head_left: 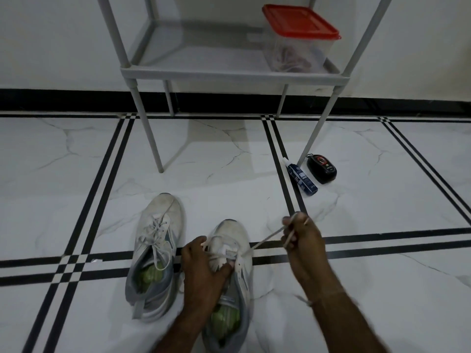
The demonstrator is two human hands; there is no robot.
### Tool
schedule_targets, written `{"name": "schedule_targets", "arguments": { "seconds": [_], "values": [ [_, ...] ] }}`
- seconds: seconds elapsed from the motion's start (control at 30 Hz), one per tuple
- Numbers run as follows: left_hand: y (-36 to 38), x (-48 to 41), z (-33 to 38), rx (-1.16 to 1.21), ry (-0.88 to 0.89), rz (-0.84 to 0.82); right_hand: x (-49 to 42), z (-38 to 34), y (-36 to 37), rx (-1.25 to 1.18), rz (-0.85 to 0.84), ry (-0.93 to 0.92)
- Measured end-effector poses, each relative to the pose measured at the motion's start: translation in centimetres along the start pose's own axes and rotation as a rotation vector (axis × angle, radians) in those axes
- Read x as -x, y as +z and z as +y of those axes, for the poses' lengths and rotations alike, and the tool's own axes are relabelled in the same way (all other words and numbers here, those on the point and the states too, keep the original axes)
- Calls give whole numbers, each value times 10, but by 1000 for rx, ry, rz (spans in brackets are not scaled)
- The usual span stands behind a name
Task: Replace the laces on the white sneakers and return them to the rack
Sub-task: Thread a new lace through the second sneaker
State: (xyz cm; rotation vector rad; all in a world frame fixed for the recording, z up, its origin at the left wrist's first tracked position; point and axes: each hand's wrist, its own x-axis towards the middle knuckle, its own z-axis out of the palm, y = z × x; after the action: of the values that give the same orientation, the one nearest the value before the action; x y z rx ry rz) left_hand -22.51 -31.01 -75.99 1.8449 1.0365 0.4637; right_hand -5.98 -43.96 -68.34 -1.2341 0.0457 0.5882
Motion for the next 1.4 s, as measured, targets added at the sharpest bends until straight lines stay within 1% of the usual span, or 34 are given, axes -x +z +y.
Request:
{"name": "schedule_targets", "arguments": {
  "seconds": [0.03,0.07,0.1,0.13,0.17,0.2,0.23,0.27,0.33,0.37,0.4,0.43,0.5,0.53,0.57,0.6,0.63,0.73,0.8,0.83,0.87,0.9,0.97,1.0,1.03,1.1,1.17,1.23,1.33,1.4],
  "values": [
    [0,1,0,24,-26,7,0,-15,-4,-18,30,-12],
    [1,1,0,51,-47,16,1,-21,-9,89,27,-73],
    [1,2,-1,77,-70,25,5,-22,-10,294,-6,-147],
    [2,3,-2,102,-92,30,11,-14,-9,491,-82,-202],
    [2,4,-3,124,-111,29,16,1,-10,664,-172,-213],
    [2,5,-5,140,-120,24,21,18,-8,806,-253,-196],
    [3,5,-6,152,-120,17,26,34,-6,928,-292,-182],
    [4,5,-6,161,-118,10,27,49,-5,991,-298,-190],
    [3,5,-5,183,-108,-1,26,66,1,1014,-271,-252],
    [2,5,-5,186,-102,-9,23,67,2,955,-257,-263],
    [1,4,-5,177,-94,-14,18,62,3,818,-231,-247],
    [0,4,-6,161,-87,-17,15,49,4,616,-181,-194],
    [-2,5,-6,145,-78,-24,7,20,0,240,-36,-84],
    [-3,5,-6,135,-73,-21,6,10,-3,153,12,-61],
    [-2,5,-7,127,-66,-15,5,4,-7,144,34,-57],
    [-1,5,-7,119,-60,-11,5,4,-11,222,34,-79],
    [-1,5,-8,110,-53,-8,8,7,-12,351,-7,-112],
    [-1,6,-7,77,-35,4,22,34,-12,787,-222,-188],
    [-1,6,-5,76,-38,4,25,53,-8,1015,-254,-204],
    [-2,6,-4,79,-46,6,25,59,-5,1069,-247,-226],
    [-2,5,-3,85,-55,3,25,62,-2,1051,-228,-241],
    [-2,4,-4,86,-70,-4,23,59,-1,932,-196,-230],
    [-4,4,-5,95,-107,-6,20,43,1,557,-97,-103],
    [-4,5,-4,103,-120,-7,17,35,-1,440,-48,-46],
    [-4,5,-5,105,-131,-3,13,33,-6,433,-20,-24],
    [-5,6,-4,110,-133,-3,8,37,-15,531,-23,-13],
    [-5,5,-5,115,-136,-8,8,49,-21,723,-50,-42],
    [-4,5,-5,103,-139,-14,9,60,-25,927,-52,-162],
    [-5,3,-4,91,-98,-1,13,68,-21,1115,-76,-407],
    [-6,-1,-4,81,-65,8,14,76,-15,1311,-118,-503]
  ]
}}
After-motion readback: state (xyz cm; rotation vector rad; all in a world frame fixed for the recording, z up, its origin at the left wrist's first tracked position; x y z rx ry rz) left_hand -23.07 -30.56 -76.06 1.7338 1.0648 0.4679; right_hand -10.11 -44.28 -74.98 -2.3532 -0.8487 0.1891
